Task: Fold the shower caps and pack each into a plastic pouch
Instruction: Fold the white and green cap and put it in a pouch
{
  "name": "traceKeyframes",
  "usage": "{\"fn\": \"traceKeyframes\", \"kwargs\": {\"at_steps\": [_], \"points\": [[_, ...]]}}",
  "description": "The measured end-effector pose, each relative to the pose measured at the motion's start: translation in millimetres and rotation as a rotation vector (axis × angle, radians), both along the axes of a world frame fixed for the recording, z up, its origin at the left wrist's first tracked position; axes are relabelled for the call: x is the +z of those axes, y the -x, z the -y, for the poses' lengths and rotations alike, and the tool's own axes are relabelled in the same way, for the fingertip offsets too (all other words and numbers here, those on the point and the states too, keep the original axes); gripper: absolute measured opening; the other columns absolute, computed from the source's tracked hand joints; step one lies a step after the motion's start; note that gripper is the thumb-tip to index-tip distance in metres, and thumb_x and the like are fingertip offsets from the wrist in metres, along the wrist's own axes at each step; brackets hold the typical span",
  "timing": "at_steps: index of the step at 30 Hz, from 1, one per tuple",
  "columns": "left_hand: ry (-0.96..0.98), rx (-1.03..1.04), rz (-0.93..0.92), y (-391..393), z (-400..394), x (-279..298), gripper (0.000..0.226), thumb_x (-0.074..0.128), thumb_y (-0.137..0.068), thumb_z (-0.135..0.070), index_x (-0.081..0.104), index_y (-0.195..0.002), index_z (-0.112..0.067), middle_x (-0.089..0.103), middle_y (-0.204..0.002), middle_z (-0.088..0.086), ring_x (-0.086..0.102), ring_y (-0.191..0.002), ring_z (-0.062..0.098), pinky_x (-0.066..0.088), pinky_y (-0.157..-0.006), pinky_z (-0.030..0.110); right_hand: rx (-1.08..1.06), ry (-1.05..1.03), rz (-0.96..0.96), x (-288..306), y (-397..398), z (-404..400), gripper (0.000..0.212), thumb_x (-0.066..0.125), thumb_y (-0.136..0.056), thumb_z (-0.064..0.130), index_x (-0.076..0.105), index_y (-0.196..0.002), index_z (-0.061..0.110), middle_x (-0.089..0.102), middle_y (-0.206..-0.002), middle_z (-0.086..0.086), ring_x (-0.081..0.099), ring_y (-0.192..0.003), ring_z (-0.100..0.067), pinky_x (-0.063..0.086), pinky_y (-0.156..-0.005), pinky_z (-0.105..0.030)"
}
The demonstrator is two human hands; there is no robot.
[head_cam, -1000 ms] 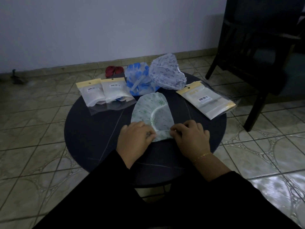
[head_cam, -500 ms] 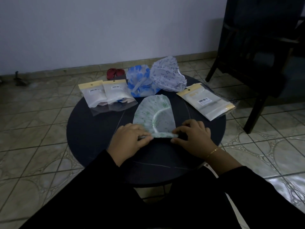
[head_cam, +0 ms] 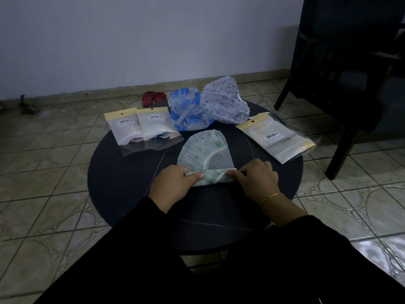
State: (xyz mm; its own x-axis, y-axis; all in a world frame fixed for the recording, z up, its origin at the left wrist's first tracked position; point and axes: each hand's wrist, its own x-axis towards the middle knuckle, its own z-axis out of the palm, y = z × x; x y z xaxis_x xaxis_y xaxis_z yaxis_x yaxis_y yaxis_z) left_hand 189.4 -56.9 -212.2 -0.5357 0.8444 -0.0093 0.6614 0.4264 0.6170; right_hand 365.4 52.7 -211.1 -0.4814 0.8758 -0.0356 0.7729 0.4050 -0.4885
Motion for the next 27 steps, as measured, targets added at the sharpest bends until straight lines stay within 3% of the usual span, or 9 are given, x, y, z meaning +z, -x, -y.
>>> {"fn": "traceKeyframes", "kwargs": {"at_steps": [3,6,9,11,14,20,23,27], "points": [[0.110,0.025,-0.124,-5,-4,5,0.053,0.064,-0.080,-0.057,0.042,-0.052,-0.017,0.046,-0.056,-0.003,0.049,-0.058,0.018,0.031,-0.052,0.030,-0.015,-0.014,0.061,0,4,-2,0.044,0.049,-0.086,0.060,0.070,-0.090,0.021,0.050,-0.113,-0.005,0.038,-0.115,-0.029,0.034,-0.093,-0.040],[0.128,0.068,-0.261,-12,-6,9,0.035,0.064,-0.078,-0.057,0.056,-0.088,-0.024,0.056,-0.097,-0.007,0.058,-0.087,0.018,0.041,-0.066,0.031,-0.033,-0.064,0.029,-3,5,-1,0.036,0.055,-0.083,0.059,0.057,-0.088,0.024,0.051,-0.109,-0.003,0.041,-0.110,-0.026,0.034,-0.090,-0.039],[0.035,-0.025,-0.441,-15,-6,6,0.032,0.062,-0.083,-0.048,0.054,-0.109,-0.030,0.048,-0.115,-0.006,0.053,-0.104,0.018,0.037,-0.084,0.034,0.031,-0.120,-0.007,-7,4,0,0.030,0.054,-0.085,0.054,0.055,-0.103,0.030,0.050,-0.111,0.001,0.041,-0.110,-0.024,0.032,-0.089,-0.038],[-0.009,-0.145,-0.563,-17,-5,4,0.020,0.057,-0.089,-0.040,0.058,-0.109,-0.037,0.049,-0.115,-0.011,0.047,-0.110,0.014,0.027,-0.084,0.031,0.080,-0.147,0.023,-8,4,0,0.029,0.051,-0.088,0.054,0.057,-0.110,0.036,0.048,-0.112,0.002,0.040,-0.112,-0.023,0.031,-0.089,-0.037],[0.006,-0.220,-0.523,-13,-4,-1,0.022,0.046,-0.095,-0.036,0.060,-0.111,-0.040,0.053,-0.118,-0.016,0.045,-0.114,0.010,0.024,-0.083,0.030,0.106,-0.166,0.057,-8,2,-3,0.031,0.048,-0.088,0.056,0.059,-0.112,0.039,0.046,-0.112,0.002,0.040,-0.111,-0.021,0.033,-0.090,-0.037],[0.028,-0.313,-0.451,-1,7,-7,0.039,0.054,-0.085,-0.059,0.058,-0.120,-0.043,0.053,-0.122,-0.017,0.044,-0.116,0.009,0.027,-0.092,0.031,0.251,-0.097,0.154,1,-12,-7,0.055,0.053,-0.078,0.069,0.048,-0.127,0.045,0.039,-0.124,0.003,0.033,-0.121,-0.019,0.027,-0.099,-0.036],[-0.108,-0.284,-0.444,-1,12,-9,0.034,0.052,-0.085,-0.060,0.067,-0.108,-0.039,0.063,-0.110,-0.017,0.053,-0.104,0.008,0.024,-0.085,0.028,0.309,-0.088,0.178,4,-20,-5,0.054,0.056,-0.079,0.064,0.046,-0.130,0.047,0.038,-0.128,0.006,0.030,-0.123,-0.017,0.024,-0.098,-0.034],[-0.225,-0.181,-0.489,-7,17,-6,0.050,0.031,-0.083,-0.069,0.071,-0.090,-0.040,0.069,-0.088,-0.023,0.055,-0.084,0.002,0.015,-0.079,0.025,0.291,-0.104,0.109,2,-22,-3,0.037,0.051,-0.085,0.058,0.060,-0.118,0.045,0.044,-0.127,0.012,0.031,-0.120,-0.015,0.023,-0.094,-0.033]]}}
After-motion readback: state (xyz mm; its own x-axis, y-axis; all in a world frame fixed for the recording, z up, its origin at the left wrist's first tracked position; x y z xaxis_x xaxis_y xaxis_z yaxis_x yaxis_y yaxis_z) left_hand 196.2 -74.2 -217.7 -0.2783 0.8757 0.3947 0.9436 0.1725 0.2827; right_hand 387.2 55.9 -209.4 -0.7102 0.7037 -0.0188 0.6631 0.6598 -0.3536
